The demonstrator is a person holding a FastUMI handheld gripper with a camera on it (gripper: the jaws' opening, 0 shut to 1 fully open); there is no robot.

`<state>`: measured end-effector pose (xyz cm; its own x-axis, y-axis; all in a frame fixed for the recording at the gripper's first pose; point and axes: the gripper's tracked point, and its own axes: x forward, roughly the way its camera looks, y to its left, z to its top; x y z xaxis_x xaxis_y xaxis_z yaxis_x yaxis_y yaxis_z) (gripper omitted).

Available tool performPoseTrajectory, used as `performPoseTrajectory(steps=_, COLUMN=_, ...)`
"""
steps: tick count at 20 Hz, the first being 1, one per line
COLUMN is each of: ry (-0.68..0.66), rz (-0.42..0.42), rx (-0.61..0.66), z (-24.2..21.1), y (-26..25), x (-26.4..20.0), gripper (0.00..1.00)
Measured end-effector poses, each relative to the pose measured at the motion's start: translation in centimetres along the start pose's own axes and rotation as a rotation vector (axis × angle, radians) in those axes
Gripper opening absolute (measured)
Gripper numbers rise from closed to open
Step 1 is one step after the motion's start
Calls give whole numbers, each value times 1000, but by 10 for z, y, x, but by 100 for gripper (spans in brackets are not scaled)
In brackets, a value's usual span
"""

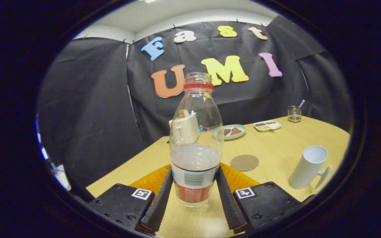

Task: Take the bottle from table, then pour the juice into the cup, finally place the bottle on the coaster

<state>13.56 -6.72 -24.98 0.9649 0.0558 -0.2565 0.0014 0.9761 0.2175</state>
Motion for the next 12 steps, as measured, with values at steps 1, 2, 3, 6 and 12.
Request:
performPoseTrajectory(steps=1, ry=1, rz=40, rx=65, z=5, y=4, x=-3, gripper=77)
performPoseTrajectory(steps=2, ry=12, rz=71, rx=118, z=8, y=8, x=-8, gripper=77)
performPoseTrajectory(steps=3, ry=6, rz=71, rx=168, z=16, y=4, x=-12, gripper=77)
performPoseTrajectory(steps=6, ry=-41, rz=89, rx=320, z=40, y=-8, x=-22, gripper=77)
performPoseTrajectory(steps=12, ry=-82, rz=79, rx=640, z=43, y=-32, x=-28, gripper=76)
